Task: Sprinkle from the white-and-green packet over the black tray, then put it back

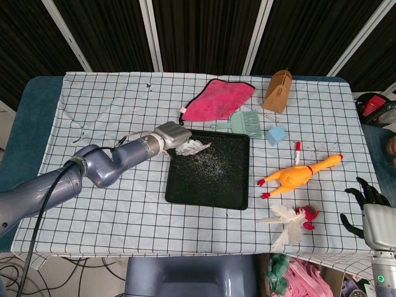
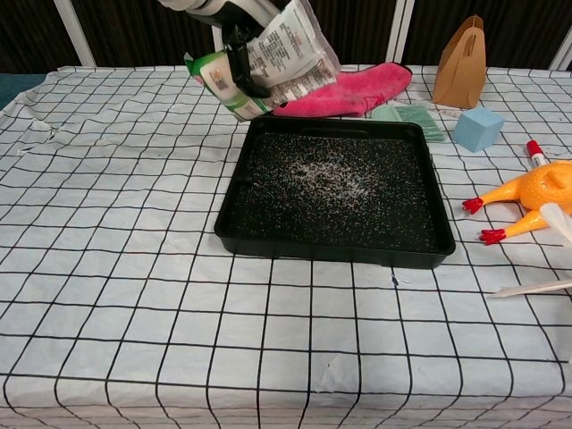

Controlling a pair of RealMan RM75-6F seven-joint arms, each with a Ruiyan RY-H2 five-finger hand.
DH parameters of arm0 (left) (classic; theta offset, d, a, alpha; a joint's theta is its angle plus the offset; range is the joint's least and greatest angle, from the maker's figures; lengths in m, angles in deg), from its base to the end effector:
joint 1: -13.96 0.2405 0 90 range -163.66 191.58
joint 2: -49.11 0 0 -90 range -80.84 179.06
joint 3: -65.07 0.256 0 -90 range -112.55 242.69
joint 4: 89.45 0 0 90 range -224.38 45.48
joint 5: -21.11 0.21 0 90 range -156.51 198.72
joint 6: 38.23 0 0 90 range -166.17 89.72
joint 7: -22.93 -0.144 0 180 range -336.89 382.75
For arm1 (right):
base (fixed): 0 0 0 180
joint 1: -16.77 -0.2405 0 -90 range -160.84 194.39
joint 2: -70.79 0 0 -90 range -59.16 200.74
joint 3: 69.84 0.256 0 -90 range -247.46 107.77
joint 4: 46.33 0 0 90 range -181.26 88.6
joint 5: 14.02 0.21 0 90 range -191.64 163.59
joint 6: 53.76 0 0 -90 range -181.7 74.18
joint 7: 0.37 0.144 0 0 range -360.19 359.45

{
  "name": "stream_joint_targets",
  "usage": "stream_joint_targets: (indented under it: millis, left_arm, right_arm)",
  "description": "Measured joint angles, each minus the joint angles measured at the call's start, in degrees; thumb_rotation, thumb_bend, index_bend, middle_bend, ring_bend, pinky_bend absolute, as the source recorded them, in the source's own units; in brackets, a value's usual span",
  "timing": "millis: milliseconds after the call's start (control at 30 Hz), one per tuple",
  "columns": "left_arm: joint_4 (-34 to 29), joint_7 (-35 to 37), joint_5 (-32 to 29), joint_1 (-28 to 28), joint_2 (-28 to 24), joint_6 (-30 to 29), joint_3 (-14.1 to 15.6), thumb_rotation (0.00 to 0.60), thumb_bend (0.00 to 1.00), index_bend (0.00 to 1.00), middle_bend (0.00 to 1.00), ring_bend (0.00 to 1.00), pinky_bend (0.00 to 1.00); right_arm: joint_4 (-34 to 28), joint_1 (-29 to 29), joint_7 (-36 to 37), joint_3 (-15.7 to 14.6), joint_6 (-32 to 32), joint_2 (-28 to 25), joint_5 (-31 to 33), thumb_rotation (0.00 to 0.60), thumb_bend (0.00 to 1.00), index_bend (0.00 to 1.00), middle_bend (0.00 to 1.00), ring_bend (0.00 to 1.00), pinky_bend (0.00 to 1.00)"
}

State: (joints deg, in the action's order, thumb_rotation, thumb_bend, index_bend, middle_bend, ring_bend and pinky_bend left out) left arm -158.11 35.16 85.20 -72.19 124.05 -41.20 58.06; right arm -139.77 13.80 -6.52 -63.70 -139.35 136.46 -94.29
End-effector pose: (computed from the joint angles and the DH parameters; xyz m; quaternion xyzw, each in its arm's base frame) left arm 0.0158 0.4610 0.0273 -0.8815 -0.3348 -0.1745 0.2836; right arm -0.3190 -0.1812 0.1630 0.5563 -0.3850 0.3626 0.6409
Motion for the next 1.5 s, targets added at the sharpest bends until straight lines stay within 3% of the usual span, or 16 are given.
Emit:
stream_joint_targets:
  millis: [500, 967, 1500]
  left_arm:
    - [-2.83, 2.14, -5.91, -7.53, -3.37, 0.31, 8.6, 0.6, 0.7, 0.41, 0.46, 0.36, 0.53]
    - [-3.62, 4.49, -11.69, -18.37, -2.73, 0.45, 21.5, 0.6, 0.71, 0.41, 0.46, 0.37, 0.53]
    - [-3.03, 9.5, -15.91, -24.91, -0.87, 4.94, 27.2, 0.6, 0.71, 0.44, 0.48, 0.37, 0.53]
  right_arm:
    - [-0.09, 0.11, -0.55, -0.03, 0.12, -0.14, 0.39, 0.6, 0.22, 0.3, 0.08, 0.14, 0.25]
    - [-0.2, 0.17, -0.67, 0.11, 0.27, -0.3, 0.88, 0.6, 0.21, 0.28, 0.08, 0.14, 0.25]
    - [-0.19, 0.17, -0.5, 0.17, 0.34, -0.24, 1.0, 0.6, 0.21, 0.28, 0.08, 0.14, 0.25]
